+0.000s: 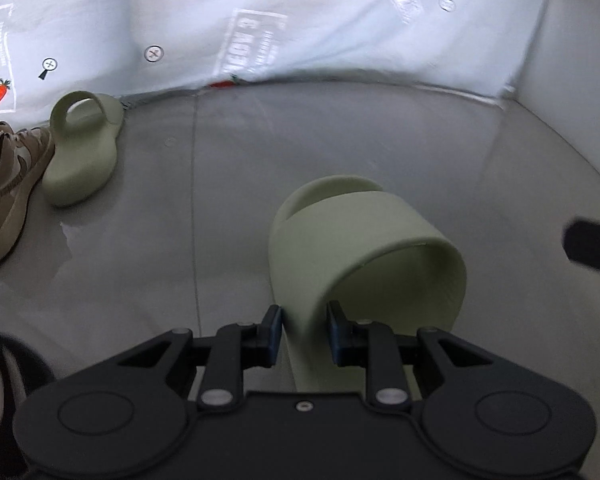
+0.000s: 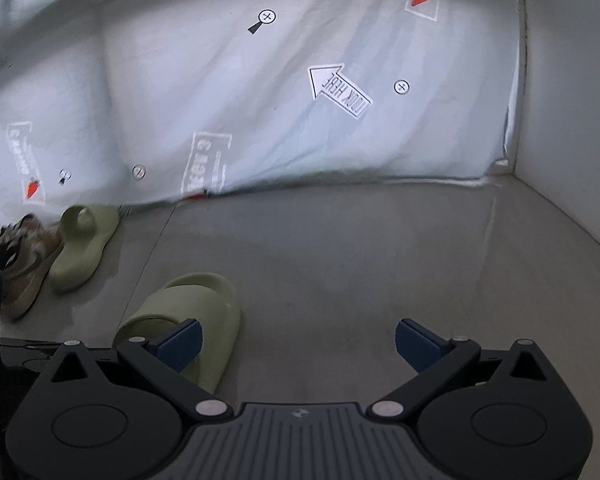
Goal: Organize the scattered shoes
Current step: 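Grasp a pale green slide by its strap with the left tool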
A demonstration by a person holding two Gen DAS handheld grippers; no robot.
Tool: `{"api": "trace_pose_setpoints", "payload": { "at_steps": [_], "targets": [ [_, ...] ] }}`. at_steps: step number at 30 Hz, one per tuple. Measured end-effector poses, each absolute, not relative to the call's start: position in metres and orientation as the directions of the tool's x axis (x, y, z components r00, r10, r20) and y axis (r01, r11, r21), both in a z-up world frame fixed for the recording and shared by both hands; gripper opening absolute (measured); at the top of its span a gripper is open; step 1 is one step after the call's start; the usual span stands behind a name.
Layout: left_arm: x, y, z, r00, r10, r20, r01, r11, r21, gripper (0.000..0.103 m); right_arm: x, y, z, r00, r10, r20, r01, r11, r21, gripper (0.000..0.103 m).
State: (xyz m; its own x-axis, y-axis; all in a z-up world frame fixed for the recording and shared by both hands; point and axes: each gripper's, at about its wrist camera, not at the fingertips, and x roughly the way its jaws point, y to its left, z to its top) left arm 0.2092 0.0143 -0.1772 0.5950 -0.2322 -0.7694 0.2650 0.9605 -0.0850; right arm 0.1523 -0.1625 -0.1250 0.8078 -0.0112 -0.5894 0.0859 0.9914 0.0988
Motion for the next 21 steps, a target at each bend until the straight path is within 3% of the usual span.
{"api": "trace_pose_setpoints", "payload": {
  "at_steps": [15, 19, 21],
  "targets": [
    [0.127, -0.011, -0.170, 0.567, -0.261, -0.781, 0.332, 0.940, -0.073, 0.025, 0.084, -0.175, -0.127, 0.792, -0.025, -0.610, 0.105, 0.990, 0.095, 0.102],
    [0.120, -0.010, -0.165, 0.523, -0.330, -0.786, 0.383, 0.915, -0.130, 0.025, 0.077, -0.176, -0.128, 0.791, -0.026, -0.611, 0.106, 0.990, 0.096, 0.102],
    [0.116, -0.008, -0.160, 0.526, -0.337, -0.781, 0.397, 0.909, -0.125, 0.034, 0.074, -0.176, -0.127, 0.793, -0.027, -0.608, 0.108, 0.989, 0.097, 0.102]
  ]
}}
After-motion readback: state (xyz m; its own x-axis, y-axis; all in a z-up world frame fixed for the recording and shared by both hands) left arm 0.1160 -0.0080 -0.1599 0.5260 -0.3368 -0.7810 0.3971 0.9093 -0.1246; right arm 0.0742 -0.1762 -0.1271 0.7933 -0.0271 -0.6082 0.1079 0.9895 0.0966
